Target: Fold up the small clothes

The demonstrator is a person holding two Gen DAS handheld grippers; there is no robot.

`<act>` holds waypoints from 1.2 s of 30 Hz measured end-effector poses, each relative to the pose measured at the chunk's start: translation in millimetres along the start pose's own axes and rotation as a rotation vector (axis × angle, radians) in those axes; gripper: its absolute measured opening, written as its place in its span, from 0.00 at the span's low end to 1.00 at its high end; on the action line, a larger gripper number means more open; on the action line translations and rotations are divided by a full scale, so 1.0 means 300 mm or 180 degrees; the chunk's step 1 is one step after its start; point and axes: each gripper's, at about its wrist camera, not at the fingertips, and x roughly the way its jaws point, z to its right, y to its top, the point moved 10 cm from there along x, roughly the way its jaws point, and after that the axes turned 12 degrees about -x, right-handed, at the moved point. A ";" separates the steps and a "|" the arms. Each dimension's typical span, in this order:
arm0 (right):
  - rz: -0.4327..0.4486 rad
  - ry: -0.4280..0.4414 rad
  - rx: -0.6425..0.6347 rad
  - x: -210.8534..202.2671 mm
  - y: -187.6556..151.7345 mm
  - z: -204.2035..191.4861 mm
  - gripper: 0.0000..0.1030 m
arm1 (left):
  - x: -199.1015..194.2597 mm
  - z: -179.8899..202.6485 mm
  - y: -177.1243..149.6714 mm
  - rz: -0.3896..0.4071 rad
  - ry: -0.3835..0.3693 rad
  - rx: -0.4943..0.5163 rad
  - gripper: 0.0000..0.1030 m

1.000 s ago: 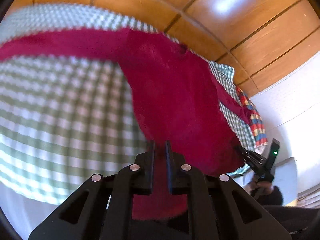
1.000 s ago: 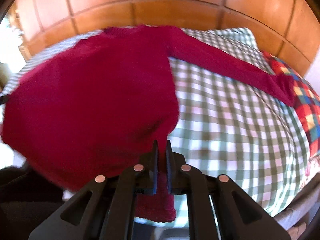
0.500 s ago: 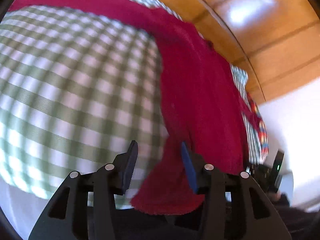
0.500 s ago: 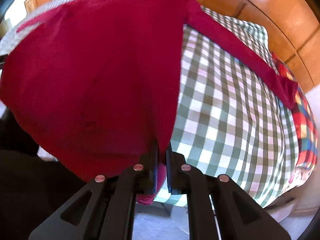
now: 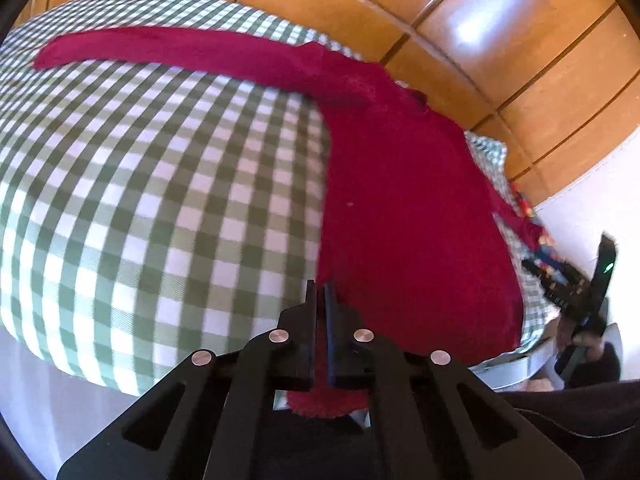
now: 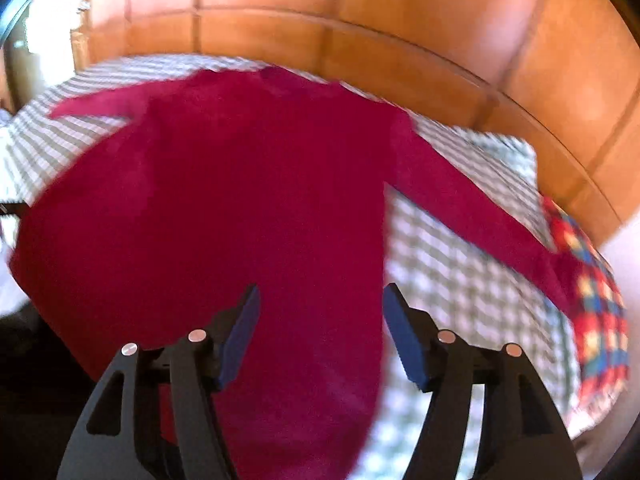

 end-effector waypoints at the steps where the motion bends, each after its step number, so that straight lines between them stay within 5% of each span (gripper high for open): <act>1: 0.0062 0.0145 0.0009 0.031 0.037 -0.043 0.61 | 0.017 -0.024 -0.006 -0.0048 0.0109 -0.0030 0.02; 4: 0.0126 0.0417 0.0013 0.115 0.101 -0.151 0.61 | 0.006 -0.125 -0.008 -0.0043 0.0330 -0.0247 0.02; 7: 0.0163 0.0701 0.0031 0.175 0.138 -0.250 0.61 | -0.046 -0.184 0.074 0.0165 0.0225 -0.0547 0.04; 11: 0.0078 0.0715 -0.0061 0.233 0.113 -0.363 0.62 | -0.122 -0.301 0.254 0.0602 0.0142 -0.1050 0.40; 20: 0.0187 0.0826 0.0121 0.264 0.097 -0.347 0.68 | -0.083 -0.568 0.614 0.1019 0.0261 -0.1844 0.43; 22: 0.0178 0.0830 0.0117 0.268 0.099 -0.349 0.70 | -0.051 -0.616 0.687 0.1055 0.0255 -0.2007 0.52; 27: 0.0172 0.0827 0.0116 0.274 0.102 -0.353 0.72 | -0.019 -0.665 0.828 0.1243 0.0366 -0.2099 0.52; 29: 0.0159 0.0825 0.0110 0.274 0.103 -0.354 0.73 | -0.022 -0.665 0.877 0.1292 0.0510 -0.1977 0.10; 32: 0.0092 0.0783 0.0109 0.276 0.117 -0.357 0.73 | -0.020 -0.679 0.958 0.1358 0.0668 -0.1880 0.07; 36: 0.0080 0.0717 0.0024 0.297 0.132 -0.376 0.74 | -0.021 -0.707 1.071 0.1463 0.1212 -0.1618 0.07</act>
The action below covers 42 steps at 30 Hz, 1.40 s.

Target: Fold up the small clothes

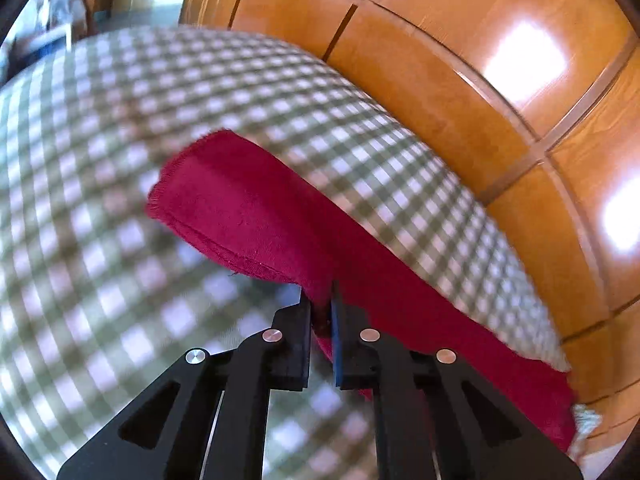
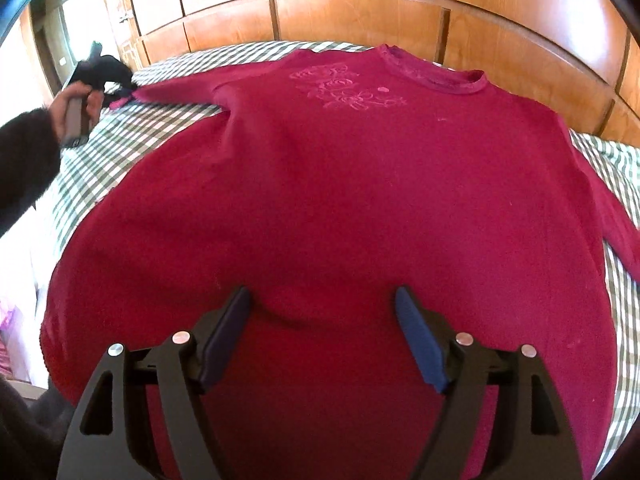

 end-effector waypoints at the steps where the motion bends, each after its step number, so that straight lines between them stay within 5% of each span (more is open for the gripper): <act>1: 0.0010 -0.0008 -0.0017 0.001 -0.002 0.000 0.74 | 0.009 -0.007 0.004 0.0014 0.0081 0.0043 0.07; 5: 0.0053 0.0000 -0.0027 0.002 -0.008 0.004 0.75 | 0.068 -0.004 -0.027 -0.0064 0.0394 0.0303 0.08; 10: 0.0086 0.0025 -0.0006 -0.003 -0.012 0.010 0.76 | -0.061 -0.011 -0.042 0.0040 0.0295 -0.0016 0.20; 14: 0.0112 0.0043 0.0048 -0.007 -0.006 0.011 0.76 | -0.198 0.113 -0.164 0.0060 -0.0125 0.0286 0.20; 17: 0.0088 0.0132 0.0097 -0.016 0.001 0.021 0.75 | -0.277 0.262 -0.367 -0.0143 -0.0523 0.0677 0.20; 20: 0.0088 0.0226 0.0344 -0.059 -0.003 0.090 0.59 | -0.349 0.398 -0.640 -0.0460 -0.0937 0.1112 0.20; 25: 0.0339 -0.0107 0.1409 -0.210 -0.112 0.475 0.50 | -0.435 0.534 -1.057 -0.0831 -0.1312 0.1759 0.20; 29: 0.0442 -0.0538 0.2435 -0.320 -0.334 0.834 0.50 | -0.429 0.556 -1.262 -0.0981 -0.1262 0.2170 0.20; 33: 0.0669 -0.0751 0.3528 -0.402 -0.583 1.162 0.51 | -0.336 0.523 -1.301 -0.1044 -0.1091 0.2294 0.21; 37: 0.1053 -0.0936 0.4465 -0.474 -0.769 1.368 0.51 | -0.323 0.519 -1.302 -0.1008 -0.1164 0.2298 0.21; 42: 0.0987 -0.1253 0.4678 -0.476 -0.851 1.505 0.50 | -0.332 0.490 -1.303 -0.1049 -0.1163 0.2215 0.21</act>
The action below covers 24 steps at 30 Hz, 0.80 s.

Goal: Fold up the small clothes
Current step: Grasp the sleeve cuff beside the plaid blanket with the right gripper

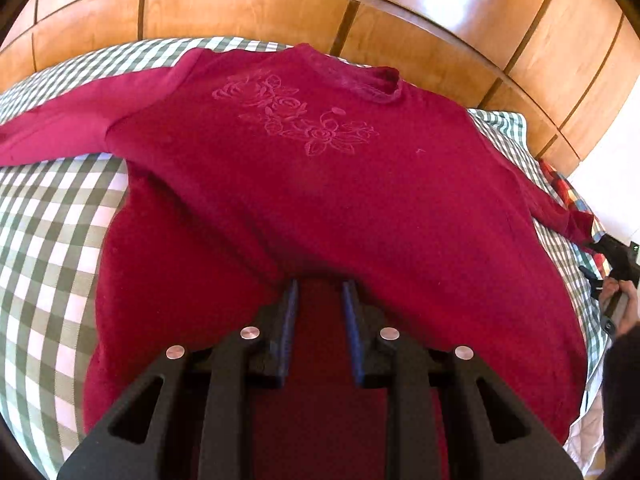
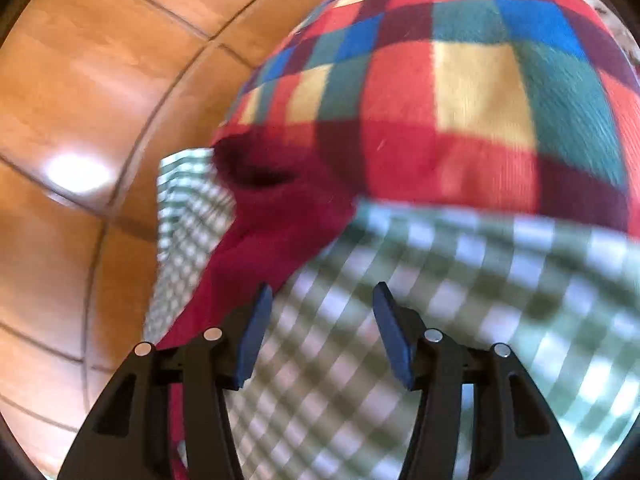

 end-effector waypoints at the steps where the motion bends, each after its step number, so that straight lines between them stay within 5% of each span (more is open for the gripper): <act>1: -0.0010 -0.0081 -0.0012 0.021 0.015 0.006 0.47 | 0.000 0.002 -0.002 -0.0005 -0.0004 -0.0016 0.21; 3: 0.0006 -0.0114 0.0044 0.048 0.046 0.005 0.44 | -0.003 0.005 -0.006 -0.0013 0.0004 -0.0018 0.21; 6: -0.0108 -0.0003 0.0026 0.084 0.073 -0.032 0.10 | -0.002 0.010 -0.001 -0.0010 0.0030 0.0000 0.21; 7: -0.0097 0.0035 -0.0029 0.072 0.088 -0.062 0.07 | -0.001 0.010 -0.002 -0.0010 0.0040 0.0005 0.21; 13: 0.0511 0.0521 0.0139 -0.158 0.275 -0.131 0.00 | -0.001 0.002 0.003 -0.0026 -0.0006 -0.0068 0.21; 18: 0.0365 0.0298 -0.0231 -0.184 0.270 -0.180 0.00 | -0.003 -0.002 0.004 -0.0030 -0.0076 -0.0101 0.21; 20: 0.0300 0.0368 -0.0155 -0.182 0.237 -0.178 0.10 | -0.004 -0.005 0.004 -0.0040 -0.0111 -0.0118 0.21; 21: 0.0282 0.0373 -0.0143 -0.188 0.220 -0.163 0.36 | -0.005 -0.006 0.004 -0.0045 -0.0125 -0.0116 0.21; 22: 0.0272 0.0325 -0.0148 -0.195 0.188 -0.139 0.52 | -0.005 -0.006 0.004 -0.0048 -0.0134 -0.0114 0.21; 24: 0.0167 0.0255 -0.0165 -0.161 0.141 -0.118 0.52 | -0.007 -0.006 0.003 -0.0051 -0.0150 -0.0116 0.21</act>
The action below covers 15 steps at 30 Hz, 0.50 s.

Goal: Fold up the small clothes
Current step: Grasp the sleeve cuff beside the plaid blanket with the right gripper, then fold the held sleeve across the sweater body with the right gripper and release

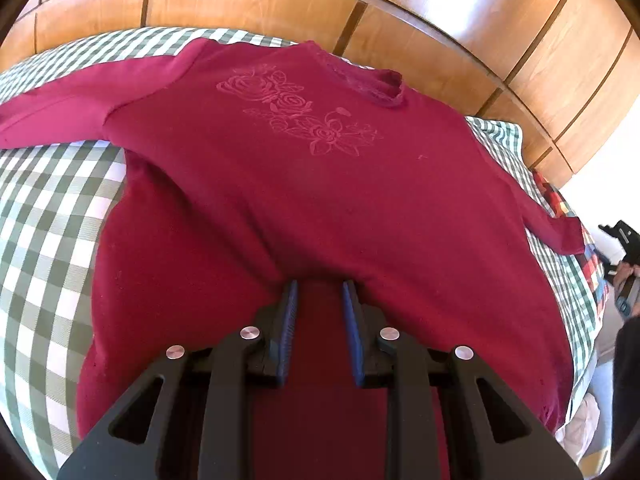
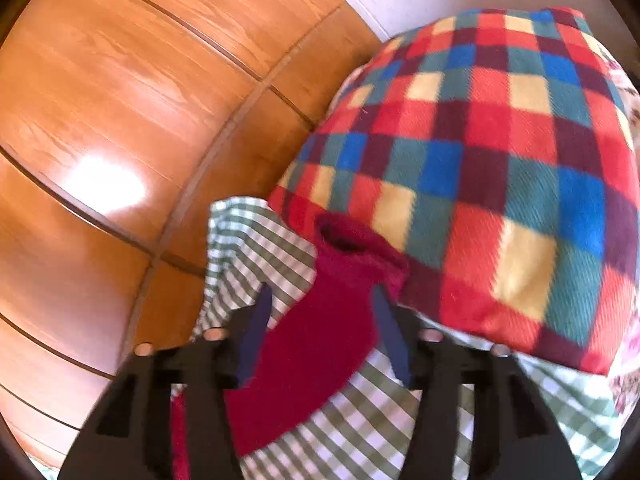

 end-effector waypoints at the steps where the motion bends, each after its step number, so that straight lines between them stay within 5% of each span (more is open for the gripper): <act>1: -0.0047 -0.0033 0.0001 0.006 -0.019 0.011 0.52 | 0.000 0.000 0.000 0.0001 -0.0006 0.0003 0.21; 8: -0.0339 -0.0279 0.0067 0.178 -0.056 0.098 0.50 | 0.000 0.004 -0.002 0.0000 0.0027 0.0011 0.21; 9: -0.0376 -0.0291 0.0077 0.204 -0.051 0.102 0.44 | 0.001 0.004 -0.002 -0.0005 0.0032 0.0008 0.21; 12: -0.0405 -0.0302 -0.0045 0.229 -0.016 0.074 0.07 | 0.000 0.007 0.001 -0.0033 0.0059 -0.0010 0.21; 15: -0.0187 -0.0121 -0.0247 0.166 0.056 -0.035 0.06 | -0.004 0.009 0.010 -0.0085 0.0057 -0.0052 0.21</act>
